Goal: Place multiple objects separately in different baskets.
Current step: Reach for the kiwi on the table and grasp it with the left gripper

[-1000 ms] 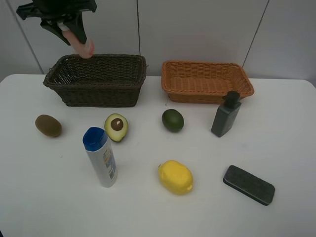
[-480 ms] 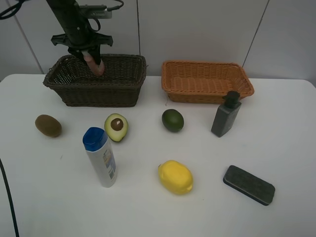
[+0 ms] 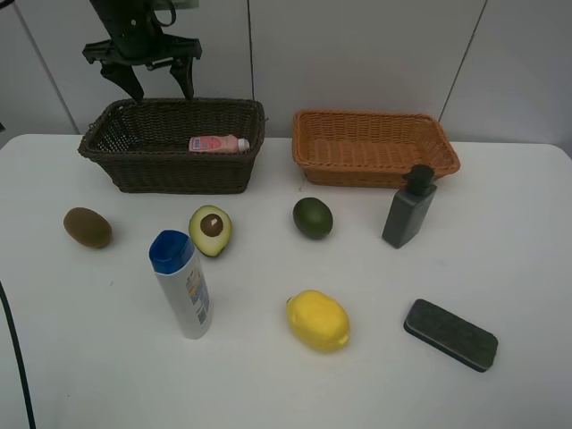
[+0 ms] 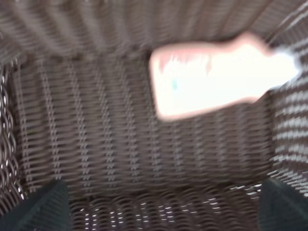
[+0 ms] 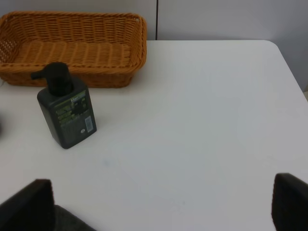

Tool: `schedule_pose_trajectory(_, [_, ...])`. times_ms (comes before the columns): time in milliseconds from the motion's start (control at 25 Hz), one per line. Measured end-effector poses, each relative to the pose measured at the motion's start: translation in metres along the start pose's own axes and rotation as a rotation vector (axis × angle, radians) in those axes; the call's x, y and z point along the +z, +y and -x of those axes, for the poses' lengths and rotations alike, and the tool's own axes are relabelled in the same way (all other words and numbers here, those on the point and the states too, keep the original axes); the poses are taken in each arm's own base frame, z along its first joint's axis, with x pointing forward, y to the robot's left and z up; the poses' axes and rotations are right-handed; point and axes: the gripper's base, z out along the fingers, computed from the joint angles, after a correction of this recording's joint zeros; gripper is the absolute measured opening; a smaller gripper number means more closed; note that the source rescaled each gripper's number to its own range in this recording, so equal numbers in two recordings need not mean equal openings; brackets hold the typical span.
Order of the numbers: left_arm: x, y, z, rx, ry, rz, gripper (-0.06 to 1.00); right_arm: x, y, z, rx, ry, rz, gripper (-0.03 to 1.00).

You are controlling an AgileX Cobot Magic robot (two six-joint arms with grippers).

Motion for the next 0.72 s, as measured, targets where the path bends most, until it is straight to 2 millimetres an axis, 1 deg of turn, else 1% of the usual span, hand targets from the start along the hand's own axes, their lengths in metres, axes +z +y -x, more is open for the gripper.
schedule_pose_trajectory(160, [-0.039,-0.004,-0.001,-0.033,-0.064,-0.043,1.0,0.0,0.0,0.0,0.0,0.0,0.0,0.98])
schedule_pose_trajectory(200, [-0.046,-0.003,-0.005,-0.042,-0.061,-0.044,1.0,0.0,0.0,0.0,0.0,0.0,0.0,0.98])
schedule_pose_trajectory(280, [-0.068,-0.002,-0.019,-0.06,-0.058,-0.044,1.0,0.0,0.0,0.0,0.0,0.0,0.0,0.98])
schedule_pose_trajectory(360, [-0.087,0.001,-0.039,-0.076,-0.036,-0.039,1.0,0.0,0.0,0.0,0.0,0.0,0.0,0.98])
schedule_pose_trajectory(440, [-0.106,0.005,-0.068,-0.087,-0.007,-0.024,1.0,0.0,0.0,0.0,0.0,0.0,0.0,0.98])
schedule_pose_trajectory(480, [-0.109,0.008,-0.082,-0.097,0.018,-0.006,1.0,0.0,0.0,0.0,0.0,0.0,0.0,0.98])
schedule_pose_trajectory(520, [-0.117,0.012,-0.096,-0.109,0.021,0.011,1.0,0.0,0.0,0.0,0.0,0.0,0.0,0.98])
schedule_pose_trajectory(600, [-0.121,0.021,-0.126,-0.153,0.061,0.065,1.0,0.0,0.0,0.0,0.0,0.0,0.0,0.98])
schedule_pose_trajectory(680, [-0.114,0.032,-0.152,-0.214,0.121,0.108,1.0,0.0,0.0,0.0,0.0,0.0,0.0,0.98])
schedule_pose_trajectory(720, [-0.106,0.037,-0.164,-0.246,0.166,0.128,1.0,0.0,0.0,0.0,0.0,0.0,0.0,0.98])
